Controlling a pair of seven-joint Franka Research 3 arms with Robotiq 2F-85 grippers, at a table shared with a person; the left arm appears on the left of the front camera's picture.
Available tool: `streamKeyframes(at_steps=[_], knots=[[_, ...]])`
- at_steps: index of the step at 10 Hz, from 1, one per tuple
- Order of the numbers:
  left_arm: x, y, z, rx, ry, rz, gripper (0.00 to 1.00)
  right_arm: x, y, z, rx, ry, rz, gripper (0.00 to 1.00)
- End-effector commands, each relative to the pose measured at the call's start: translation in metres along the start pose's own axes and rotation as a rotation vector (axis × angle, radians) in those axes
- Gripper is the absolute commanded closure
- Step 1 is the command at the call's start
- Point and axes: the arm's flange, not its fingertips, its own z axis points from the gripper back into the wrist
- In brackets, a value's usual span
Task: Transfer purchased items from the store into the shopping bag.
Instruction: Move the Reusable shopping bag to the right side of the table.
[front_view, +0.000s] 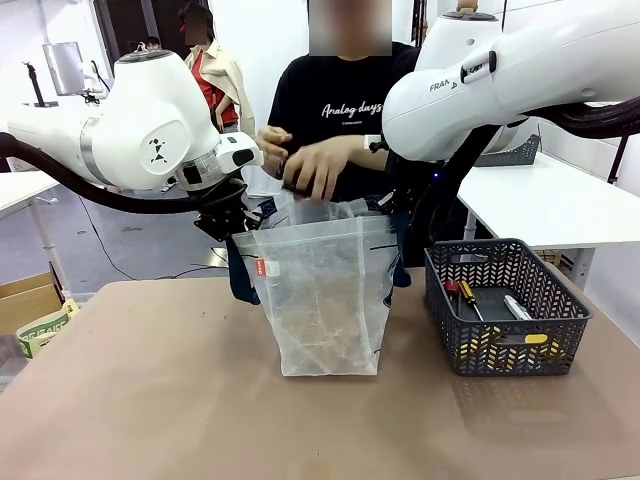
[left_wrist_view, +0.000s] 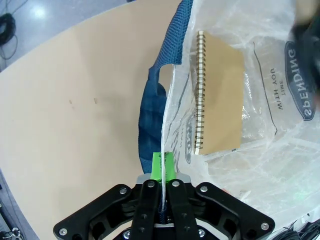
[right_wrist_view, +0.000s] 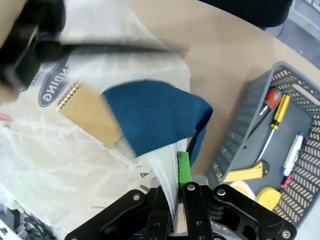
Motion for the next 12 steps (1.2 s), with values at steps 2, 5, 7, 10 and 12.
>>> streamKeyframes(at_steps=[2,5,7,10,12], knots=[[0.0003,0.0007,0.0002,-0.003,-0.001,0.005,1.00,0.0001,-0.0001,0.0005,0.000,-0.002,0.000,1.00],[0.0003,0.0007,0.0002,-0.003,-0.001,0.005,1.00,0.0001,-0.0001,0.0005,0.000,-0.002,0.000,1.00],[0.0003,0.0007,0.0002,-0.003,-0.001,0.005,1.00,0.0001,-0.0001,0.0005,0.000,-0.002,0.000,1.00],[0.0003,0.0007,0.0002,-0.003,-0.001,0.005,1.00,0.0001,-0.0001,0.0005,0.000,-0.002,0.000,1.00],[0.0003,0.0007,0.0002,-0.003,-0.001,0.005,1.00,0.0001,-0.0001,0.0005,0.000,-0.002,0.000,1.00]])
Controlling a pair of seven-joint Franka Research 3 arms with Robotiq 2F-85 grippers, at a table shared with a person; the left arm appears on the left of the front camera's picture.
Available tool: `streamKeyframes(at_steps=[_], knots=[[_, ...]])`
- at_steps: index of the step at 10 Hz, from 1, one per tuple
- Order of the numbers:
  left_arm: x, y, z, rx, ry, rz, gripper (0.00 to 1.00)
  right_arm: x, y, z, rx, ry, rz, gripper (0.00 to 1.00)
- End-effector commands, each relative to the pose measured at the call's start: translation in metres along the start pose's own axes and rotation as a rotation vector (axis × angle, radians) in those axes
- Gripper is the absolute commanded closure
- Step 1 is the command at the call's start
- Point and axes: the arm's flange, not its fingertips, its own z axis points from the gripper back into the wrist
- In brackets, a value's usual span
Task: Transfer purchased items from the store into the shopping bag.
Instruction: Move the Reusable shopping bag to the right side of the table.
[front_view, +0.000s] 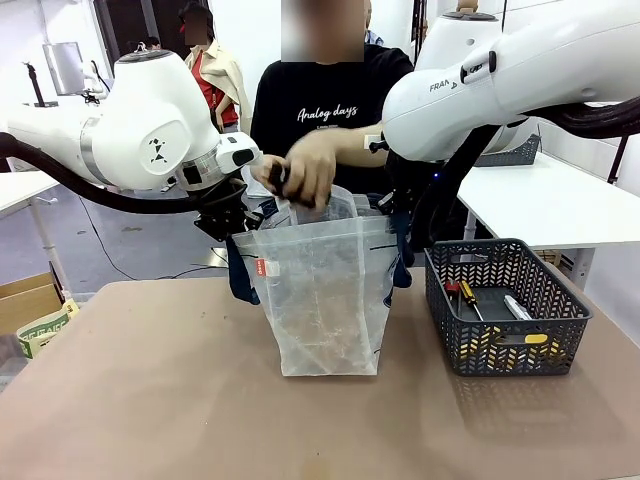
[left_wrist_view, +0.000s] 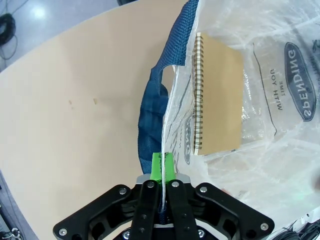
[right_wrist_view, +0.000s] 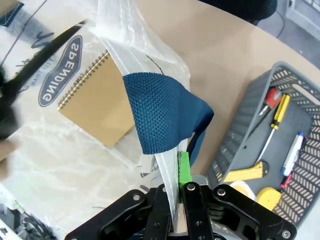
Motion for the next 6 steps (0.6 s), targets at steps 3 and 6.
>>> streamKeyframes(at_steps=[3,6], knots=[[0.0003,0.0007,0.0002,-0.003,-0.001,0.005,1.00,0.0001,-0.0001,0.0005,0.000,-0.002,0.000,1.00],[0.0003,0.0007,0.0002,-0.003,-0.001,0.005,1.00,0.0001,-0.0001,0.0005,0.000,-0.002,0.000,1.00]])
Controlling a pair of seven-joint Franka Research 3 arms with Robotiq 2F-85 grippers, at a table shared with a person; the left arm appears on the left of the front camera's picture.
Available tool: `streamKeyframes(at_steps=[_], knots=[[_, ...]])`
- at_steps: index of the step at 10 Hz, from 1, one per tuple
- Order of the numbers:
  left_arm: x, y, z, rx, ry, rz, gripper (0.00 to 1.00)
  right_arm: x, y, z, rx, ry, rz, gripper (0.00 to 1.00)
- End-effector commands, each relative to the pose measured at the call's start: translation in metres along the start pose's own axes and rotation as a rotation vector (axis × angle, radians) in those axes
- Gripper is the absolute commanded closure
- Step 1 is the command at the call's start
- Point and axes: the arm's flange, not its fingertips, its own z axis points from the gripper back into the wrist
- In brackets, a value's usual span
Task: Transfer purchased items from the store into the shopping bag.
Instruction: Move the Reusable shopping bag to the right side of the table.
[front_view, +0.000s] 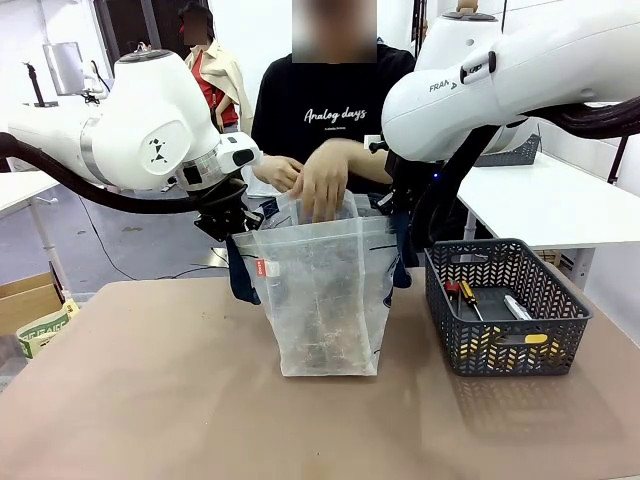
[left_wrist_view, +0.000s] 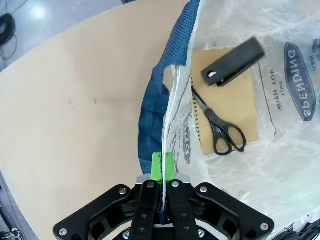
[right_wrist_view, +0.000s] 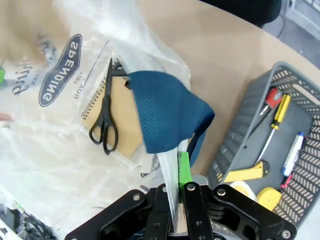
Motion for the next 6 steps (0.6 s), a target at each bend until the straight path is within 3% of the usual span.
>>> streamKeyframes(at_steps=[1,6], knots=[[0.0003,0.0010,0.0004,-0.002,-0.001,0.005,1.00,0.0001,-0.0005,0.0010,-0.001,-0.002,-0.001,1.00],[0.0003,0.0010,0.0004,-0.002,-0.001,0.005,1.00,0.0001,-0.0005,0.0010,-0.001,-0.002,-0.001,1.00]])
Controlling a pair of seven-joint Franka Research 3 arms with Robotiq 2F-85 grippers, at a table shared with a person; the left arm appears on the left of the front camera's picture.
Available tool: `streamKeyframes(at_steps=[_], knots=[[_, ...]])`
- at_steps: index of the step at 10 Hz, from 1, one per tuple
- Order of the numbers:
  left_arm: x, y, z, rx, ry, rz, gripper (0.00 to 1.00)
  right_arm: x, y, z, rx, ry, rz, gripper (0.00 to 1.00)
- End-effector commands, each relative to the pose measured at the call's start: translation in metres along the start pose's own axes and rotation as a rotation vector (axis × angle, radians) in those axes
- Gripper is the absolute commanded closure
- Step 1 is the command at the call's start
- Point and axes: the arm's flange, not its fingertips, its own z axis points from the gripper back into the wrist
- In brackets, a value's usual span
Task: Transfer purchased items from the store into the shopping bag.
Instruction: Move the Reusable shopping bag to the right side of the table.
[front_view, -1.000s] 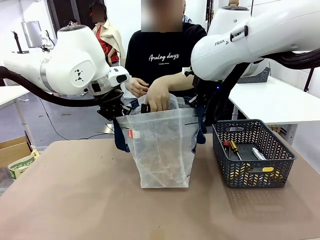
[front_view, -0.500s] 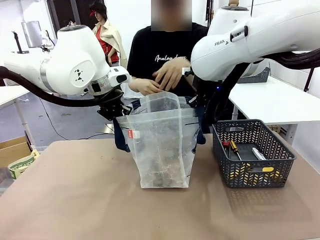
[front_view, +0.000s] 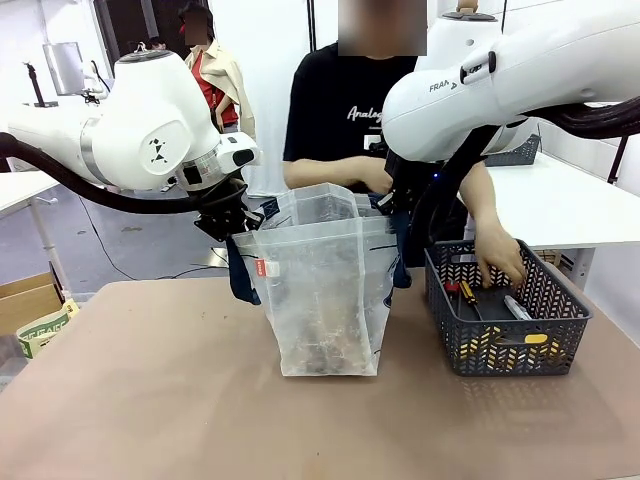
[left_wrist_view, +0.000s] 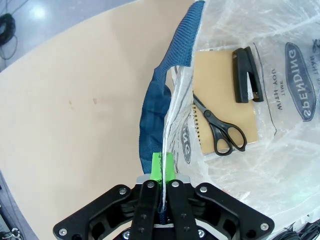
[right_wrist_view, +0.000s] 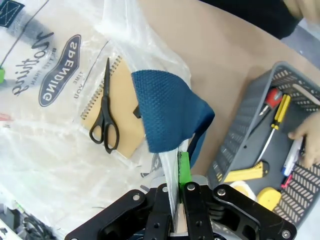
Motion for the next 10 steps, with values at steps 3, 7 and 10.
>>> streamKeyframes(at_steps=[3,7,10], knots=[[0.0003,0.0011,0.0004,-0.002,-0.002,0.005,1.00,0.0001,-0.0005,0.0010,-0.001,-0.002,-0.001,1.00],[0.0003,0.0011,0.0004,-0.002,-0.002,0.005,1.00,0.0001,-0.0005,0.0010,-0.001,-0.002,-0.001,1.00],[0.0003,0.0011,0.0004,-0.002,-0.002,0.005,1.00,0.0001,-0.0005,0.0010,-0.001,-0.002,-0.001,1.00]])
